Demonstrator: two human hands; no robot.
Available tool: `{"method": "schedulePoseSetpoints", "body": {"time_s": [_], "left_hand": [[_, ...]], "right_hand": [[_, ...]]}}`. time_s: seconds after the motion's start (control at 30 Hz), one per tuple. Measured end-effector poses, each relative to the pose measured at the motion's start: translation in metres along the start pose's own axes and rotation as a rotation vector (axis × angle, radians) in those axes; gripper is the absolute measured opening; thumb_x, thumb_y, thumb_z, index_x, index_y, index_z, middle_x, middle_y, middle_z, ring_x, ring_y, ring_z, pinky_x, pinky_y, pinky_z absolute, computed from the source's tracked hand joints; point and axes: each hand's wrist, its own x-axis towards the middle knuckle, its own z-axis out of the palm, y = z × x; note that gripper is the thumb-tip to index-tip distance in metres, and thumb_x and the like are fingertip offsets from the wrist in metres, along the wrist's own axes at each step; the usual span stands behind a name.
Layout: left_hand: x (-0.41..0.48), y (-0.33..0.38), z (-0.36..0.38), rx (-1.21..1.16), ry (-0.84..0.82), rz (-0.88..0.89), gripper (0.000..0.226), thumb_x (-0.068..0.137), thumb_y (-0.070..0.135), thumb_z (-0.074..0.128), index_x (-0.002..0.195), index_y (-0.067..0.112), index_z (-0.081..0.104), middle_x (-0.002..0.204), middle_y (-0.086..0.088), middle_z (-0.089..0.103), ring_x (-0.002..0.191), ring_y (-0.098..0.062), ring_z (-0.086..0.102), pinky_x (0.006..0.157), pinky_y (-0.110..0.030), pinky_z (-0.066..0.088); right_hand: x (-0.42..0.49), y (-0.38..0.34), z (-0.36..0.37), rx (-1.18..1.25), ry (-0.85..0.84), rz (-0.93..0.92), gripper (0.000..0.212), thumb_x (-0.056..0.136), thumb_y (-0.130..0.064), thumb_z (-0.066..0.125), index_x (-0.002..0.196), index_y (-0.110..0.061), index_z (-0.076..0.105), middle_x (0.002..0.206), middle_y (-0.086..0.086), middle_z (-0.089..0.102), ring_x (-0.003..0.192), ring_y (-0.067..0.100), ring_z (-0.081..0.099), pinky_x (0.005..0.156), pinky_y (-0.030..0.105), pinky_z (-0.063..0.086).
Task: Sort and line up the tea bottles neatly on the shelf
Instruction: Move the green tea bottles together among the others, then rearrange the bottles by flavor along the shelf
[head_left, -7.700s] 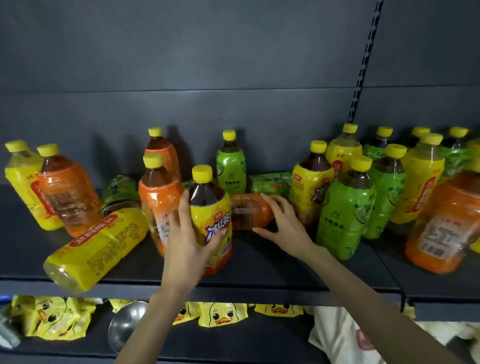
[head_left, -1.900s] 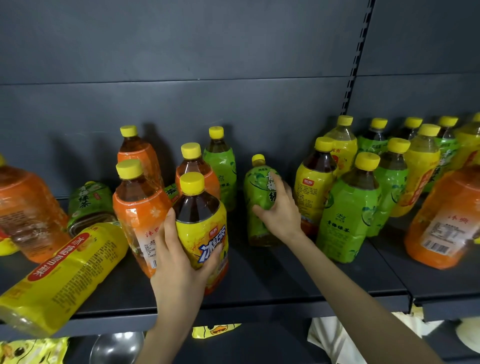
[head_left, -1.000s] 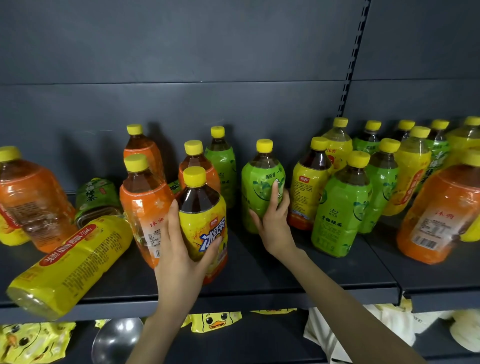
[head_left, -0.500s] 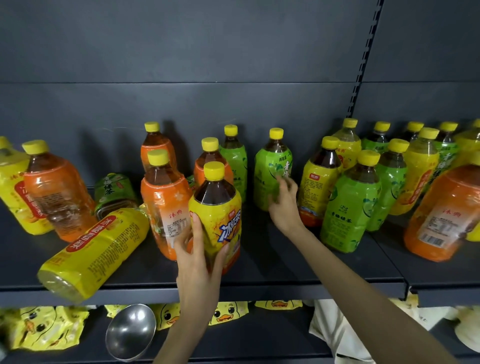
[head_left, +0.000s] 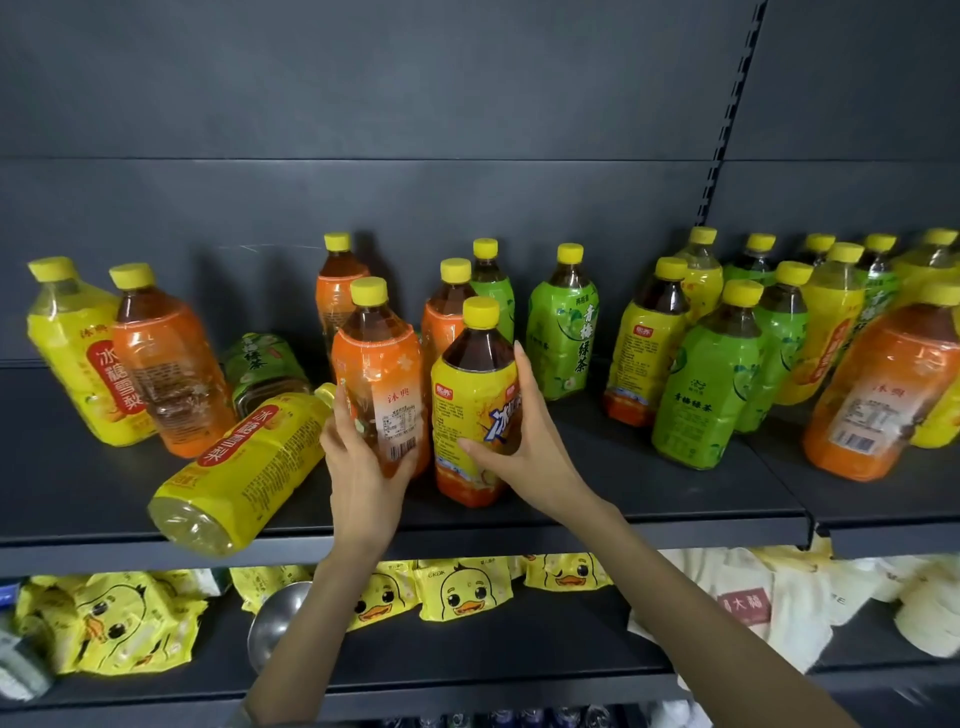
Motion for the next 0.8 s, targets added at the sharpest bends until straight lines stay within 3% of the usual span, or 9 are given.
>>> {"method": "schedulePoseSetpoints", "body": {"time_s": [0.1,0.27,0.4,0.63,0.8], "left_hand": [[0.002,-0.003,0.001,0.079,0.012,-0.038,0.106,0.075,0.024,0.078,0.15,0.021,0.004,0.14,-0.021,0.027,0.126,-0.041,0.038,0.084,-0.053,0.046],[0.008,0.001,0.007,0.106,0.024,-0.086,0.111,0.069,0.035,0.082,0.149,0.017,0.008,0.141,-0.023,0.025,0.118,-0.046,0.045,0.079,-0.056,0.048],[0.009,0.001,0.011,0.099,0.033,-0.093,0.114,0.066,0.036,0.083,0.149,0.022,0.006,0.141,-0.021,0.025,0.12,-0.046,0.043,0.08,-0.058,0.047],[0.004,0.009,0.017,0.071,-0.017,-0.067,0.114,0.067,0.035,0.082,0.15,0.027,0.004,0.142,-0.016,0.026,0.122,-0.04,0.044,0.084,-0.051,0.048],[-0.005,0.017,0.023,-0.03,-0.035,-0.069,0.11,0.072,0.029,0.079,0.149,0.032,0.0,0.142,-0.011,0.026,0.125,-0.033,0.043,0.089,-0.045,0.046]], "right_hand": [[-0.002,0.0,-0.002,-0.067,0.062,-0.006,0.106,0.075,-0.042,0.075,0.142,-0.057,-0.006,0.147,-0.007,0.026,0.128,0.003,0.037,0.104,0.049,0.042],[-0.004,0.008,-0.018,-0.205,0.196,-0.006,0.106,0.077,-0.036,0.074,0.137,-0.06,-0.009,0.143,-0.002,0.026,0.126,0.012,0.04,0.097,0.047,0.046],[-0.003,0.02,-0.039,-0.29,0.311,0.01,0.105,0.081,-0.033,0.072,0.142,-0.049,-0.011,0.139,0.001,0.027,0.115,0.006,0.04,0.091,0.037,0.045],[0.005,0.043,-0.067,-0.341,0.445,-0.018,0.092,0.09,-0.028,0.062,0.141,-0.049,-0.012,0.149,0.009,0.02,0.129,0.024,0.04,0.089,0.038,0.045],[0.012,0.048,-0.075,-0.264,0.43,-0.003,0.093,0.09,-0.022,0.062,0.14,-0.049,-0.011,0.147,0.01,0.021,0.131,0.019,0.037,0.099,0.033,0.037]]}}
